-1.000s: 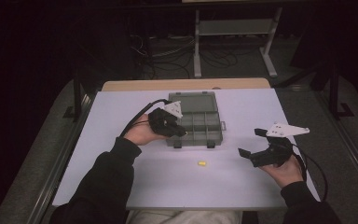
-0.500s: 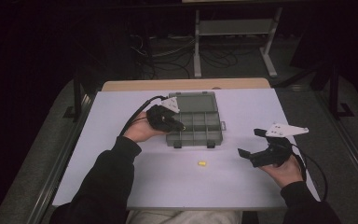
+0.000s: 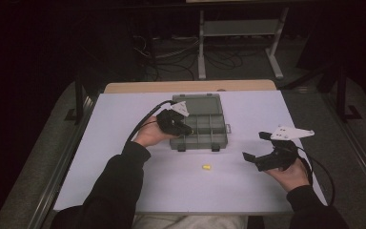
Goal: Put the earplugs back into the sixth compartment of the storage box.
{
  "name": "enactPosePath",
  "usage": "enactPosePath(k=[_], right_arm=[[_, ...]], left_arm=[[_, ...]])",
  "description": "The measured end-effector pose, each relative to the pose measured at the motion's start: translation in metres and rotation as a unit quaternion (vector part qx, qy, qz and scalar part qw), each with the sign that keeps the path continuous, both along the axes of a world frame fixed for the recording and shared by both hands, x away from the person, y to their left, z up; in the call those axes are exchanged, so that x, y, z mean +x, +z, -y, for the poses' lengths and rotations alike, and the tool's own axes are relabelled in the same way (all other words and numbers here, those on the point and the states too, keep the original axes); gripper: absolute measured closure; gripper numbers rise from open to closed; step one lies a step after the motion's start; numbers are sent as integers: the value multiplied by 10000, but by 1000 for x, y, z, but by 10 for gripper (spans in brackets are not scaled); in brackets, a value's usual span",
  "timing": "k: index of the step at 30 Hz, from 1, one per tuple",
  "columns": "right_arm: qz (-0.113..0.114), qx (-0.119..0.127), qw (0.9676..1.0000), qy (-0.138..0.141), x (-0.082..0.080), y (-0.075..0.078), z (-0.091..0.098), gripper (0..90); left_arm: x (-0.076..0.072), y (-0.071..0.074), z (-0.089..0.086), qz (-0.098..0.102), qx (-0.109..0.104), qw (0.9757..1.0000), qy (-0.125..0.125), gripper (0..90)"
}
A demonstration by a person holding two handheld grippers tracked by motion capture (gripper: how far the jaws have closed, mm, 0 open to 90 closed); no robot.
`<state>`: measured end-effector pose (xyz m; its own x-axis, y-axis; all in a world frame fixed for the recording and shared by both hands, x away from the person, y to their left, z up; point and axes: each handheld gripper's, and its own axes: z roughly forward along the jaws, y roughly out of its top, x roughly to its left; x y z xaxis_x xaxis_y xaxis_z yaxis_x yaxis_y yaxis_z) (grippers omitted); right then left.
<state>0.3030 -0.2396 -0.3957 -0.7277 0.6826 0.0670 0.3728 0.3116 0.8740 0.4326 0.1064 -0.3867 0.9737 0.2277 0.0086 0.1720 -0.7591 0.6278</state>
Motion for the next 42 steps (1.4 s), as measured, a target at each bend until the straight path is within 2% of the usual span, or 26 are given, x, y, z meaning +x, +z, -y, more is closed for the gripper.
enactPosePath(k=[8,9,11,12,13,15,20,21,26,29,31,34,36,42], right_arm=[[-6,-3,10000,11,0,0,0,0],[-6,-10,10000,25,0,0,0,0],[-5,-12,10000,26,0,0,-1,0],[-12,-15,10000,25,0,0,-1,0],[-13,-18,10000,23,0,0,-1,0],[-3,-24,10000,26,0,0,-1,0],[-24,-43,10000,8,1,-1,-1,0],[-20,-38,10000,5,1,-1,0,0],[-6,-35,10000,8,1,0,0,0],[-13,-40,10000,3,0,0,-1,0],[-6,-44,10000,7,0,0,0,0],[-7,-40,10000,1,0,0,0,0],[-15,-49,10000,-3,0,0,0,0],[-41,-54,10000,-27,1,-1,0,0]], left_arm=[[4,-11,8,-106,133,9999,-8,798],[3,-13,9,-165,207,9996,25,690],[2,-13,9,-148,252,9996,36,667],[0,-12,9,-160,245,9995,72,613],[0,-12,9,-160,245,9995,72,598],[-3,-7,7,-143,183,9996,162,550],[-7,3,2,-80,44,9998,201,471],[-10,9,-1,29,-48,9998,210,459],[-19,22,-5,215,-224,9994,149,365],[-22,25,-6,227,-254,9994,114,326],[-27,28,-6,226,-347,9991,94,299],[-32,28,-6,314,-387,9987,70,281],[-41,29,-3,419,-353,9985,-65,266],[-53,30,2,459,-468,9976,-209,223]])
